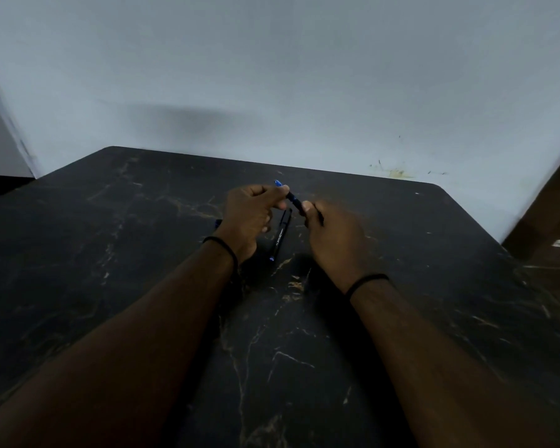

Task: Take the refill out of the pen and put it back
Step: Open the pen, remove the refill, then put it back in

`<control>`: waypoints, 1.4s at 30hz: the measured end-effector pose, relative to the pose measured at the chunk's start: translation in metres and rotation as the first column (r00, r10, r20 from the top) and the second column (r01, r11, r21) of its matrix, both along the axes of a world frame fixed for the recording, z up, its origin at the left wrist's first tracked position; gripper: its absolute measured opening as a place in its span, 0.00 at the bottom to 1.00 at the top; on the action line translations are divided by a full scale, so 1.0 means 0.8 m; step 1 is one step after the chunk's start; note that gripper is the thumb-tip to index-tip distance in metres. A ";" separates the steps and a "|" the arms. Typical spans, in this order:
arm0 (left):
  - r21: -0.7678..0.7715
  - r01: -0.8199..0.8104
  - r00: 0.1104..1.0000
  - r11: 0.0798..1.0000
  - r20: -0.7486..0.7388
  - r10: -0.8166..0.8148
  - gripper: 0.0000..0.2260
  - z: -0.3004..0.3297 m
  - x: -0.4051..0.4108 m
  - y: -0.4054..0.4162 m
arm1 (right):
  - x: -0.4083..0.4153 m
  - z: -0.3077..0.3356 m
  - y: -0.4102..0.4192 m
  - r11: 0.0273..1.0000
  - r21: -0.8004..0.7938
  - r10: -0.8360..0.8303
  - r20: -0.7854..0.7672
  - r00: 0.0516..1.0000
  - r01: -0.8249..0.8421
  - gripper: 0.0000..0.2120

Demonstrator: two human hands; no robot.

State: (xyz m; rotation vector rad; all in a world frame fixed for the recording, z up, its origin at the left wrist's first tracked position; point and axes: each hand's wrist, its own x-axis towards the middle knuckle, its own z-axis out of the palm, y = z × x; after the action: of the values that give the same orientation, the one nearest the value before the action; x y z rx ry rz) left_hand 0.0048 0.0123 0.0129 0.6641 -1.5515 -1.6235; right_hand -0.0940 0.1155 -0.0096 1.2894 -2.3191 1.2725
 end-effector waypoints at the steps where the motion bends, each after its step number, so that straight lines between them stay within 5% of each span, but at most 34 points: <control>1: -0.004 0.002 1.000 1.000 0.002 -0.002 0.07 0.001 0.000 0.001 | 0.001 0.001 0.000 1.000 -0.007 0.008 0.006 1.000 -0.008 0.15; 8: -0.004 -0.002 1.000 1.000 0.011 0.002 0.09 0.002 0.001 0.003 | 0.001 0.000 0.003 0.998 -0.064 0.016 0.045 0.999 -0.014 0.07; 12: 0.004 -0.001 1.000 1.000 0.002 0.001 0.07 0.002 0.002 0.000 | 0.000 0.000 0.000 0.999 0.032 0.013 -0.004 1.000 -0.013 0.17; 19: -0.001 0.012 1.000 1.000 0.006 -0.012 0.07 -0.001 0.001 -0.003 | 0.001 -0.002 0.002 0.997 -0.077 0.013 0.044 0.999 -0.009 0.07; 23: 0.008 -0.001 1.000 1.000 0.011 0.001 0.08 0.000 0.002 -0.004 | 0.001 -0.001 -0.001 0.999 0.040 0.001 0.018 1.000 -0.002 0.16; 26: 0.004 -0.008 1.000 1.000 0.006 0.008 0.07 0.000 0.001 -0.003 | 0.003 0.000 0.000 0.999 -0.037 0.022 0.055 0.998 -0.020 0.07; 38: 0.018 -0.002 1.000 1.000 -0.012 0.003 0.13 0.000 0.001 -0.001 | 0.002 0.001 0.005 0.996 -0.075 0.040 -0.038 0.999 -0.043 0.06; 42: 0.055 0.070 0.997 0.996 -0.038 -0.068 0.18 -0.005 0.003 -0.008 | 0.001 -0.001 -0.001 1.000 0.009 0.018 -0.012 1.000 -0.017 0.15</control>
State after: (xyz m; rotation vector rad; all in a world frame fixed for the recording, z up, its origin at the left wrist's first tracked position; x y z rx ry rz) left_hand 0.0075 0.0058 0.0093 0.6132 -1.5229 -1.7266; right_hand -0.0936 0.1151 -0.0107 1.3196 -2.3130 1.2570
